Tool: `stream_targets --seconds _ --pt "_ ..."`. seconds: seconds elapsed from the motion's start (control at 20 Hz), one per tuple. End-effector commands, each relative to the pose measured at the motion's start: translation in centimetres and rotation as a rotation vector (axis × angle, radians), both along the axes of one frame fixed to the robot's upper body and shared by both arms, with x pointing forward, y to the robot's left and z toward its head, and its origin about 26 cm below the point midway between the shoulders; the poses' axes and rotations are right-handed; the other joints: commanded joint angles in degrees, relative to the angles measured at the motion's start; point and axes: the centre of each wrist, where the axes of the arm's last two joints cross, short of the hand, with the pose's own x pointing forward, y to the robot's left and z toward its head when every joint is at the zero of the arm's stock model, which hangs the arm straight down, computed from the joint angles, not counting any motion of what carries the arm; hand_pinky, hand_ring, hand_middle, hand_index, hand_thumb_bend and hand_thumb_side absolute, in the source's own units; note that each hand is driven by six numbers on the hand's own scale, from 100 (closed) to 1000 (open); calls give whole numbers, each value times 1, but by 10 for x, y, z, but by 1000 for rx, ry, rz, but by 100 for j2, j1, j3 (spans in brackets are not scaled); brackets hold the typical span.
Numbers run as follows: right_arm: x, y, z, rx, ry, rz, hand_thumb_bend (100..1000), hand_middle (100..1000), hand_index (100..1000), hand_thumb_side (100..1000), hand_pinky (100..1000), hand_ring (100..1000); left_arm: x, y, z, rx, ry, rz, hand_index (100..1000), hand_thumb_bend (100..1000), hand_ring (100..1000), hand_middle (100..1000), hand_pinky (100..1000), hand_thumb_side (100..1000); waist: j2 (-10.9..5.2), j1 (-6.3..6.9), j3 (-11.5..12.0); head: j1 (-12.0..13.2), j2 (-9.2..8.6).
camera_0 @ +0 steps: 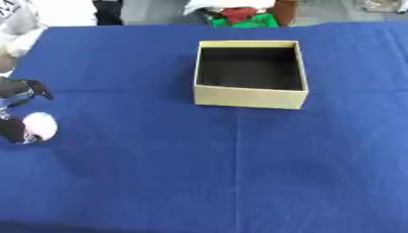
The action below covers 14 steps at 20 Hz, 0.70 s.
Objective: Pick up objects on the table and place them in the box.
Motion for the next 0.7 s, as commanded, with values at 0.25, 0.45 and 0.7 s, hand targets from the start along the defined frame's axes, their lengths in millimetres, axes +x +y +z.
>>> stream_targets --seconds 0.25,0.45,0.7 --pt "-3 0 8 -13 -23 6 239 747 853 1000 762 736 6 5 10 26 -26 20 901 568 878 935 856 100 -68 -14 -24 -133 -27" --pt "-3 0 8 -12 -22 9 239 747 853 1000 762 735 10 9 8 16 -18 41 902 577 880 937 857 100 -61 -13 -38 -155 -25" --pt "-3 1 7 -7 -22 13 240 745 852 1000 762 735 16 15 0 -28 16 51 892 554 873 914 851 100 -48 -9 -64 -174 -17"
